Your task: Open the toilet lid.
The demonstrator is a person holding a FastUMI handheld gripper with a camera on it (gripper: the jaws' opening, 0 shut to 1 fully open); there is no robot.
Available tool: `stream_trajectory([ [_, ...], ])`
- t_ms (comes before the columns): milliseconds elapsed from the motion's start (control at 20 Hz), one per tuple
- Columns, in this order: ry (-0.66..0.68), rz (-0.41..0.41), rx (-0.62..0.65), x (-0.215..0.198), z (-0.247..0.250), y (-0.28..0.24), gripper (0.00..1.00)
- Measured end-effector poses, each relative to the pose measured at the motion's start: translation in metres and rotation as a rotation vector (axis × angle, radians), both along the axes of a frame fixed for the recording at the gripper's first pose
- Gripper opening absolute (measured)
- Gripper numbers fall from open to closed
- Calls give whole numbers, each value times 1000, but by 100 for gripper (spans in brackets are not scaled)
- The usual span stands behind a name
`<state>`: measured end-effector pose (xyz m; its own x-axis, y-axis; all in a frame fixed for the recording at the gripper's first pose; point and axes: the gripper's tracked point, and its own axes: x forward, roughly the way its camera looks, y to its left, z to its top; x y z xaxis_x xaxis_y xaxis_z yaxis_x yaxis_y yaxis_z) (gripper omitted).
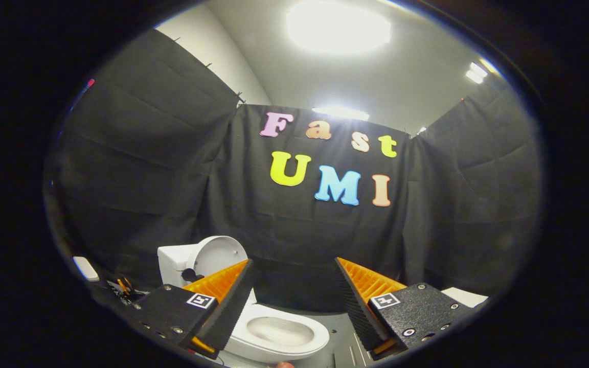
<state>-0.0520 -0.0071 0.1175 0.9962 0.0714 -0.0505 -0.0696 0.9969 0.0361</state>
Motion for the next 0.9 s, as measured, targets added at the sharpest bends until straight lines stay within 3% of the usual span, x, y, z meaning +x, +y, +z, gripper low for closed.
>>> stream_trajectory([
  [200, 57, -79, 120, -1, -14, -45, 95],
  [400, 96, -173, 123, -6, -36, -93, 95],
  [600, 124, -189, 209, -7, -47, -109, 95],
  [900, 119, -187, 204, -8, -48, -114, 95],
])
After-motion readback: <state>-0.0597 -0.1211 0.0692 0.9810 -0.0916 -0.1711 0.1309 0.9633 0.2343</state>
